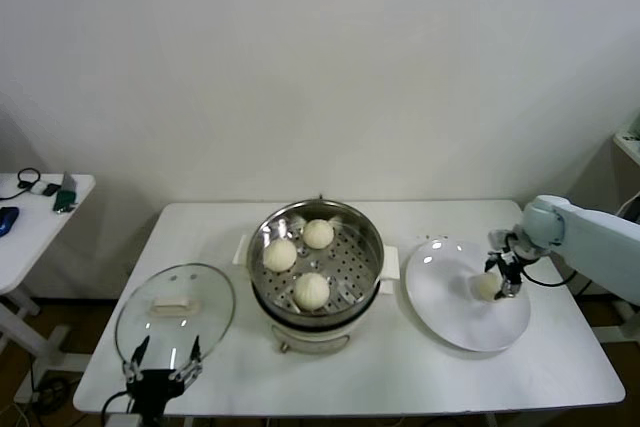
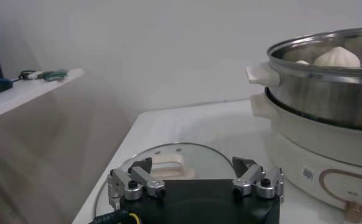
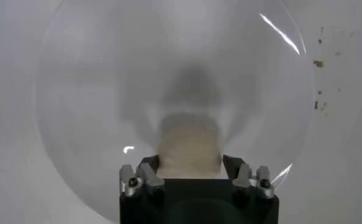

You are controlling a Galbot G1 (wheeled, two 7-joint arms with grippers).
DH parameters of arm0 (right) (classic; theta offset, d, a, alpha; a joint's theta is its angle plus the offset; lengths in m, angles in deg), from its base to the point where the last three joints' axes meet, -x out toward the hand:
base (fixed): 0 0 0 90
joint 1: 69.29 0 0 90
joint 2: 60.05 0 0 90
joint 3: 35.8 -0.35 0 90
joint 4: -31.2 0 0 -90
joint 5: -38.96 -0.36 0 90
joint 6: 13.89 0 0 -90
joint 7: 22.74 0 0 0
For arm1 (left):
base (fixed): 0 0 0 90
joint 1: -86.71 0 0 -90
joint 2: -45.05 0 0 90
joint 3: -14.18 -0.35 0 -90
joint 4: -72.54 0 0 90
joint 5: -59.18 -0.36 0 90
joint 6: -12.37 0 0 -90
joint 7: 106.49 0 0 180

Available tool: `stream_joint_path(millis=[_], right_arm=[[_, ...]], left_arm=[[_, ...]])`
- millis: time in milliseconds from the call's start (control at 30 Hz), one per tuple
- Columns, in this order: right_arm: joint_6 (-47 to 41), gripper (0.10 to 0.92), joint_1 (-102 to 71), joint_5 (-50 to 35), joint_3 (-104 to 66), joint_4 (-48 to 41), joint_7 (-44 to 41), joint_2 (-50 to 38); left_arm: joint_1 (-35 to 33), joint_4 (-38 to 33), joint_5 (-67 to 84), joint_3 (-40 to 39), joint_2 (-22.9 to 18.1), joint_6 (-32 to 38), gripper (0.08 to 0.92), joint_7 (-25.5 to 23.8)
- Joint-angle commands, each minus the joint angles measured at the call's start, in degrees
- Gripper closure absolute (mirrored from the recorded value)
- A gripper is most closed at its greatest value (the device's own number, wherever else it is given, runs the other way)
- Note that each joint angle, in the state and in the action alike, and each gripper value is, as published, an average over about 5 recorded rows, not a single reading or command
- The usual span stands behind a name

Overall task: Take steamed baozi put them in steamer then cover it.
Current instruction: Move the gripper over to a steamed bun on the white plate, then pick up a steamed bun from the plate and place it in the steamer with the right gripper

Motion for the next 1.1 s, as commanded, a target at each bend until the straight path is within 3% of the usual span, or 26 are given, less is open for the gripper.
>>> stream_joint_path(millis=[33,367,567,800,1100], right_arm=[[-0.42,0.347,3.13,-1.0,1.4,1.4,-0.62,0.19],[-0.49,0.37,40.93,-20.74,26.62,14.25,-4.38,2.27],[-3.51,0.369,55.89,-32.79,28.12,22.95,-5.62,9.41],[-10.17,0.367,51.48,-40.97,17.51,31.6,-1.31,16.38],[-12.9,0.372,35.74,-35.49,16.08,31.01,4.09,22.57]], left_arm=[[0.02,-0.1,0.1,-0.07,0.09,0.01,0.177,0.04],[0.11,-0.51,0.18,-0.28,0.78,0.02,0.177,0.08],[0.21,-1.23,0.27,-0.62,1.09,-0.19,0.177,-0.13],[0.47,-1.81,0.77,-0.29,1.23,-0.48,0.177,-0.32],[0.28,-2.42,1.4,0.55,1.14,-0.8,0.177,-0.43]])
